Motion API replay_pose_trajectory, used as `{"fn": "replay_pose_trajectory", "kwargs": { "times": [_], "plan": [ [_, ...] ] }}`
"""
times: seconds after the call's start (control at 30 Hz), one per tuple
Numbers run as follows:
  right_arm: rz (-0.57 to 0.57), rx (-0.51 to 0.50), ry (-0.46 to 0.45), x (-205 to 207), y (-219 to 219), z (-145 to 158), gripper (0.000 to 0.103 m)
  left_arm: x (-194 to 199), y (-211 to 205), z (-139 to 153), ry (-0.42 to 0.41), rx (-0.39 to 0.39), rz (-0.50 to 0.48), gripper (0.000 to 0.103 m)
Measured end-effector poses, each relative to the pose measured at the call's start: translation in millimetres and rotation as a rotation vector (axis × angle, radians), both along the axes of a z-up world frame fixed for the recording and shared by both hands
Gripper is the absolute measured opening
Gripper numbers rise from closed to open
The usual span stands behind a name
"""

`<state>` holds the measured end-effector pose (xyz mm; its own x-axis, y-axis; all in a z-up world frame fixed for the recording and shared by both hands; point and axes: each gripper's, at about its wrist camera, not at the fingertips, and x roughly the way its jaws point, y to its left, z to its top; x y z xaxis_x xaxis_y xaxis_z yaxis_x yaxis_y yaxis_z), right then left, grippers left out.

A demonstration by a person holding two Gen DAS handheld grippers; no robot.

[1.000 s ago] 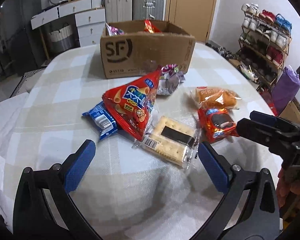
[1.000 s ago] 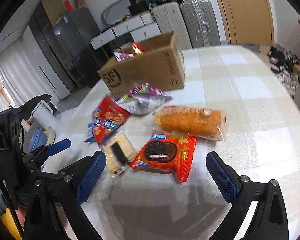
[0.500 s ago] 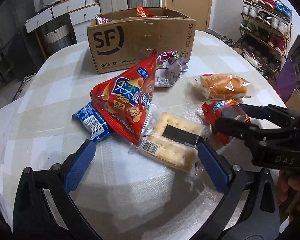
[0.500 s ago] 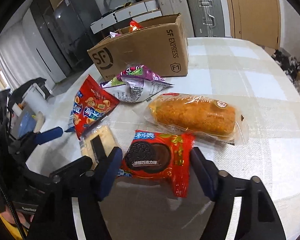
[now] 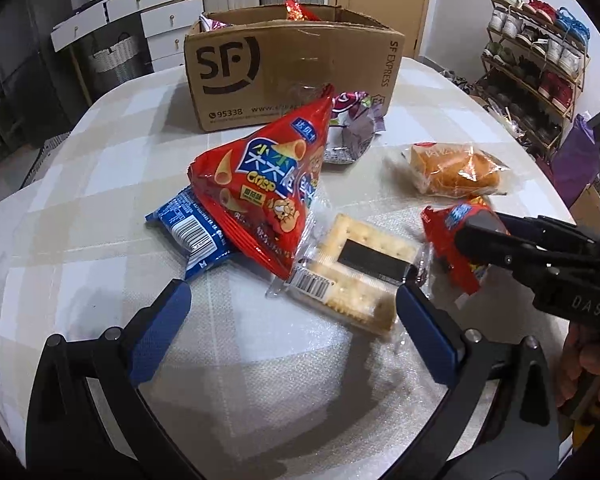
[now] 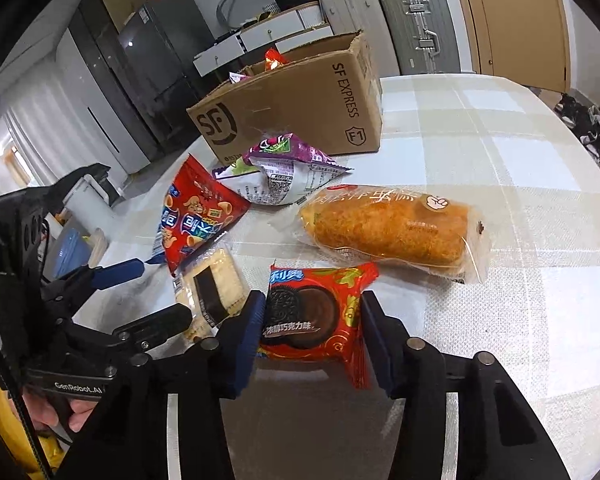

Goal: Organize snacks
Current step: 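Grasp the red Oreo pack with the right gripper while the left gripper grasps the cracker pack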

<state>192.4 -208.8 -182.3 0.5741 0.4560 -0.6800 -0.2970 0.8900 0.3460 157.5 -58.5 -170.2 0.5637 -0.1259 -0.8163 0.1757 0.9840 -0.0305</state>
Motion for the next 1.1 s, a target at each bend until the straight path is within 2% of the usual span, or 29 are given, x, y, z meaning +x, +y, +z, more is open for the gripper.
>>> {"fn": "replay_pose_trajectory", "kwargs": {
  "times": [0.1,0.23,0.6,0.67,0.77,0.9,1.1],
  "plan": [
    [0.002,0.020,0.002,-3.2,-3.7,-0.1,0.046,-2.8,4.3,0.0,0.002,-0.009,-0.001,0.102],
    [0.019,-0.013,0.006,-5.8,-0.3,-0.6,0.049,-9.6,7.3,0.0,0.009,-0.007,0.008,0.102],
    [0.042,-0.210,-0.027,-13.3,27.5,-1.8,0.054,-23.0,19.9,1.6,0.014,-0.038,0.030,0.102],
    [0.056,-0.264,-0.041,-15.7,35.8,-2.1,0.053,-25.2,20.8,1.9,0.015,-0.040,0.032,0.102],
    [0.071,-0.287,-0.062,-19.8,40.8,-0.7,0.046,-28.3,22.4,3.3,0.010,-0.045,0.032,0.102],
    [0.068,-0.237,-0.077,-24.6,33.5,4.0,0.042,-31.1,21.4,5.1,0.010,-0.050,0.022,0.102],
    [0.037,-0.011,-0.036,-28.6,0.6,9.1,0.042,-30.9,5.5,6.0,0.006,-0.029,-0.025,0.102]
  ]
}}
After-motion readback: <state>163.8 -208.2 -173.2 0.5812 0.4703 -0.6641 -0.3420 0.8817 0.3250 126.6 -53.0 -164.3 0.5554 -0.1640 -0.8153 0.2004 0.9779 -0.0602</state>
